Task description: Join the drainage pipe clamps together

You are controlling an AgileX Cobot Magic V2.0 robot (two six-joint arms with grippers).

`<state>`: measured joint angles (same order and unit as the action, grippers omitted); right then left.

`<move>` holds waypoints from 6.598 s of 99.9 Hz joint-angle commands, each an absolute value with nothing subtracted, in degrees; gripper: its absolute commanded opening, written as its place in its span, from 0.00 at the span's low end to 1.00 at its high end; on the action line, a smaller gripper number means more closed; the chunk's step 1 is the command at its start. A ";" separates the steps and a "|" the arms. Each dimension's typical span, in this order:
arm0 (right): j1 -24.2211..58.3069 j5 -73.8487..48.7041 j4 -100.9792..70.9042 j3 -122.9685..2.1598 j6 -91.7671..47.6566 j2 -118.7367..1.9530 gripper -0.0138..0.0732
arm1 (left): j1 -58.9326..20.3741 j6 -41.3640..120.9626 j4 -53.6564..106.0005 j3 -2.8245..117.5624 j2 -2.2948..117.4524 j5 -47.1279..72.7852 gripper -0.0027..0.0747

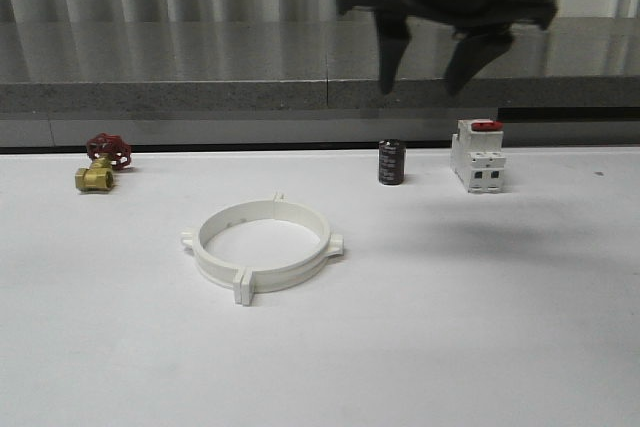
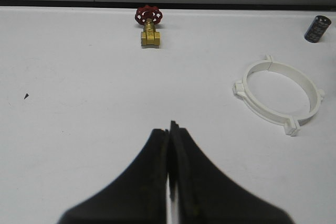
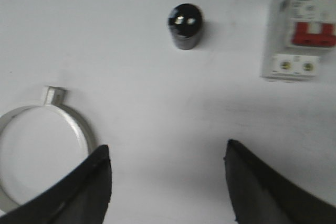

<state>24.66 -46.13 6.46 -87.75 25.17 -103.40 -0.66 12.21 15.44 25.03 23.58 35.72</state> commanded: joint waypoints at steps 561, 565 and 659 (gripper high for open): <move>0.36 -2.74 1.63 0.60 5.80 1.69 0.08 | -1.31 -7.27 -7.78 -1.49 -1.77 6.47 0.01; 0.36 -2.69 1.63 0.60 5.80 1.69 0.08 | -1.31 -7.27 -7.78 -2.02 -1.77 5.32 0.01; 0.36 -2.69 1.63 0.60 5.80 1.69 0.08 | -1.31 -7.27 -8.04 -2.56 -1.77 3.17 0.01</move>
<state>0.67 -7.67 1.53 1.56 6.16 0.59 -0.86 -6.88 -7.96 -0.03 -0.28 8.17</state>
